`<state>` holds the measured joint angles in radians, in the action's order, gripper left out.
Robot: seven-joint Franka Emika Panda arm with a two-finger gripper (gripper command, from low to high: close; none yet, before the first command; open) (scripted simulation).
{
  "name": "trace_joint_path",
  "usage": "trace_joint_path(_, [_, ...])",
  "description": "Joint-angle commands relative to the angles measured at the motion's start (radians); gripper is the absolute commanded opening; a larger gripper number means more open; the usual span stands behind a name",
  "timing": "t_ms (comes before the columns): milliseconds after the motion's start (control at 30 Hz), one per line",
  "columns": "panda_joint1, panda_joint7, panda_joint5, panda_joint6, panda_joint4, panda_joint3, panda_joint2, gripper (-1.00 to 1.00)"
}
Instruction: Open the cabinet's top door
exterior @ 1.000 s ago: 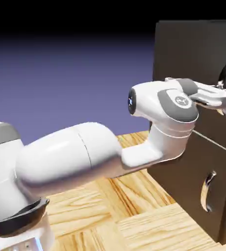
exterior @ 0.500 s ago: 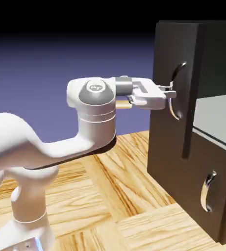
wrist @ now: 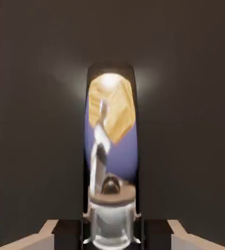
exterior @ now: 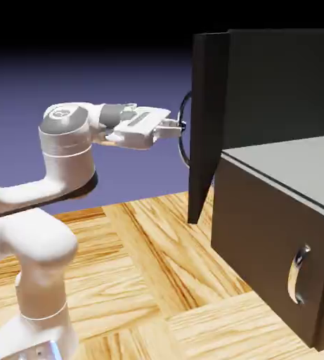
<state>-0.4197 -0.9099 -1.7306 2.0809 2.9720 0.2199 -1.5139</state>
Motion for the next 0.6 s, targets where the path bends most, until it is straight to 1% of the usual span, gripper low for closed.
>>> trace_joint_path(0, [0.000,0.001,0.034,-0.020,0.005,-0.036,-0.004,-1.00])
trace_joint_path(300, [-0.017,0.025,0.331,-0.218,0.000,-0.363,0.016,-1.00])
trace_joint_path(567, [0.005,0.074,0.590,-0.410,-0.090,-0.653,0.130,-1.00])
